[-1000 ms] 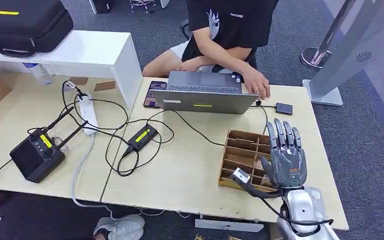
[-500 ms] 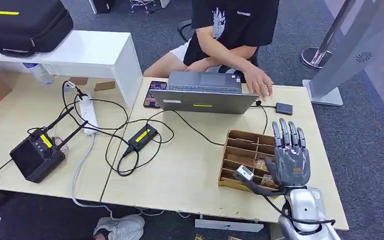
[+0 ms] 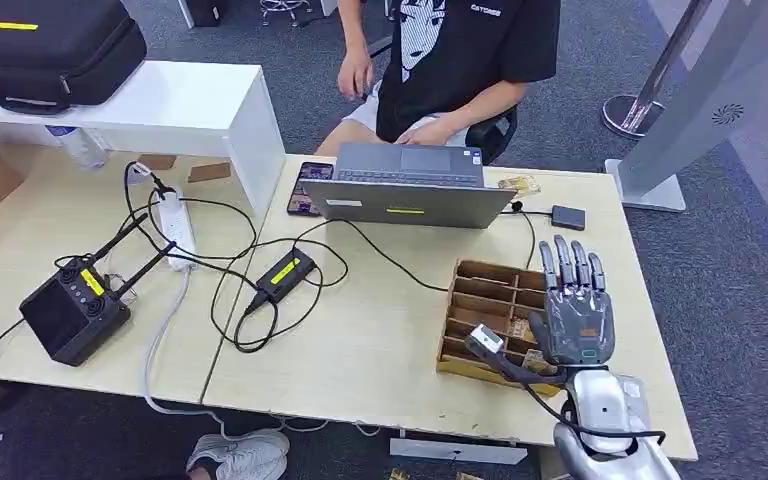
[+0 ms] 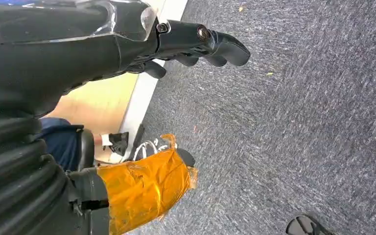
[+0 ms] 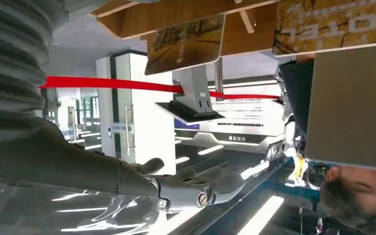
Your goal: Pass the card to the sensor for recognition and then transmit it.
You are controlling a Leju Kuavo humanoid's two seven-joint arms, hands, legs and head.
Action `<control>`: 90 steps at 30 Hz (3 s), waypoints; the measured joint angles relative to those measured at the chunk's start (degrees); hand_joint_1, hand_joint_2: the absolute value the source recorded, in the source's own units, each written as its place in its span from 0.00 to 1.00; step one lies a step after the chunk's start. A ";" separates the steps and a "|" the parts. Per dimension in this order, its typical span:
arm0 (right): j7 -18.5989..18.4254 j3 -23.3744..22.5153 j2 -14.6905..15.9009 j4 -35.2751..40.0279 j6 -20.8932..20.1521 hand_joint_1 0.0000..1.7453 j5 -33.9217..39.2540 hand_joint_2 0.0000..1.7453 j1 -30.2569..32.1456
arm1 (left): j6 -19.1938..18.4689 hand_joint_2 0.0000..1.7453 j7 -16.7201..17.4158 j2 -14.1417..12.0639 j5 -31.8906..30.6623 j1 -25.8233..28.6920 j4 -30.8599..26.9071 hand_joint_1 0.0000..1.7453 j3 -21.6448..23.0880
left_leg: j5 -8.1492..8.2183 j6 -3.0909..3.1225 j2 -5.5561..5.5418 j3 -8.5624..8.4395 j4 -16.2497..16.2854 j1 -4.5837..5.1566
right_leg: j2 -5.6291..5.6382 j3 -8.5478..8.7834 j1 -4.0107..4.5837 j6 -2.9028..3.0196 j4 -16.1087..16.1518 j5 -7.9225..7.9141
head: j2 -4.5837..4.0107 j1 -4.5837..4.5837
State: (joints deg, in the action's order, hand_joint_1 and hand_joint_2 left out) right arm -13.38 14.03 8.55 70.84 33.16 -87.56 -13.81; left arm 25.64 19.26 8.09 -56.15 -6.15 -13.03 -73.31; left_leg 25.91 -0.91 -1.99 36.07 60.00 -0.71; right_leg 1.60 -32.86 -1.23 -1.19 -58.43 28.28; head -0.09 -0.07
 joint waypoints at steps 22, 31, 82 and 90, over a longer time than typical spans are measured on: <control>-1.27 -0.04 -0.66 -3.78 -0.31 0.84 0.11 1.00 -1.46 | 0.07 1.00 0.00 -0.02 0.02 0.00 0.00 0.00 0.66 | 0.00 0.00 0.00 0.00 0.00 0.00 | 0.00 0.00 0.00 0.00 0.00 0.00 | 0.00 0.00; -1.44 -0.09 -0.66 -3.93 -0.22 0.97 -0.08 1.00 -1.46 | 0.11 1.00 0.02 -0.02 0.07 0.00 0.00 0.00 0.66 | 0.00 0.01 0.00 0.00 0.00 0.00 | 0.00 0.00 -0.01 0.00 0.01 0.00 | 0.00 0.00; 11.39 6.18 -7.63 -4.17 -7.56 1.00 30.78 1.00 -28.23 | -0.81 1.00 -1.05 -0.31 -3.10 -0.14 0.00 0.00 3.93 | -0.26 -0.15 0.02 -0.01 -0.02 -0.02 | 0.09 -0.07 0.01 0.10 -0.16 -0.15 | 0.00 0.00; 11.08 6.91 -9.99 -11.71 -9.72 0.00 34.76 1.00 -33.17 | -0.96 1.00 -1.44 -0.35 -3.91 -0.11 0.00 0.00 4.94 | -0.26 -0.15 0.03 0.03 -0.02 -0.02 | 0.08 -0.12 0.01 0.09 -0.16 -0.15 | 0.00 0.00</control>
State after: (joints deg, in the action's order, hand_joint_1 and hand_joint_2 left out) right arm -2.30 20.94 -1.44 59.13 23.44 -52.80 -46.98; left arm 24.68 17.81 7.74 -60.06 -6.27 -13.03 -68.37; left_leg 25.65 -1.05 -1.96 36.10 59.98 -0.73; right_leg 1.68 -32.97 -1.23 -1.09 -58.59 28.13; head -0.09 -0.07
